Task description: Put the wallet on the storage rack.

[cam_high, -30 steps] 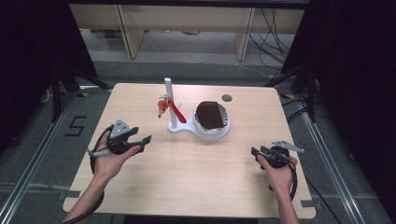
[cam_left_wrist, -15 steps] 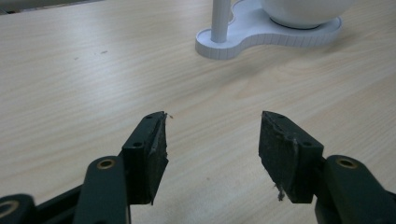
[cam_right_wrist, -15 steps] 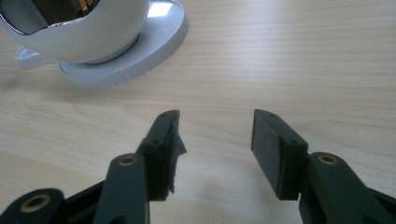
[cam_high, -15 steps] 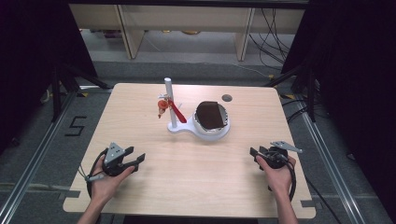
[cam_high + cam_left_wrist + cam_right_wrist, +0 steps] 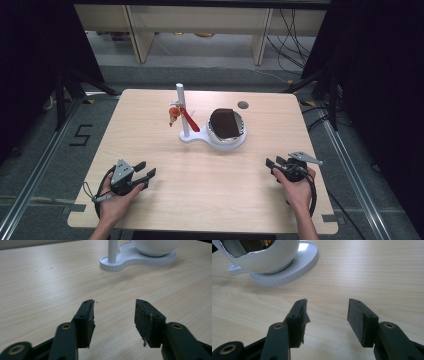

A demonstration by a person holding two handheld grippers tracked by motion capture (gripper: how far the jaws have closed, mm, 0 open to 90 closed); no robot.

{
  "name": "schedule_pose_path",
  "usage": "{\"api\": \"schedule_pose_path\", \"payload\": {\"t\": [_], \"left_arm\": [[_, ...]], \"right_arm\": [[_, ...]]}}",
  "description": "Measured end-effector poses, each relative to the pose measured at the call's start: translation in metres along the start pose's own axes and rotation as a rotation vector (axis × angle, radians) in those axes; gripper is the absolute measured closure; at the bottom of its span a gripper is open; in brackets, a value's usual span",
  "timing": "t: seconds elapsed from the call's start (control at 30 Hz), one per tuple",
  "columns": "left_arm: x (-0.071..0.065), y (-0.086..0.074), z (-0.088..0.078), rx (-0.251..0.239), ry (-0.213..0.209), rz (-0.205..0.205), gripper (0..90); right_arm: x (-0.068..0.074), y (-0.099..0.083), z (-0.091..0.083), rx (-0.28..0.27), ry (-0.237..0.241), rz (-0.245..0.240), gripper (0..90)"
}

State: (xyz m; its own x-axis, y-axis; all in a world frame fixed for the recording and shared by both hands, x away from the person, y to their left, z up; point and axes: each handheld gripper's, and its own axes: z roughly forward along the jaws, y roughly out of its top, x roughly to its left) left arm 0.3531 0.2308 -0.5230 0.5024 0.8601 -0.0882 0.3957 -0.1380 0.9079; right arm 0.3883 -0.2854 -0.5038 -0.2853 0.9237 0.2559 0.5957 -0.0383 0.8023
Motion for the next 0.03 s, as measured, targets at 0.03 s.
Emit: {"api": "schedule_pose_path", "payload": {"t": [0.03], "left_arm": [[0.0, 0.0, 0.0, 0.0, 0.0, 0.0, 55.7]], "right_arm": [[-0.0028, 0.0006, 0.0005, -0.017, 0.002, -0.044, 49.2]]}}
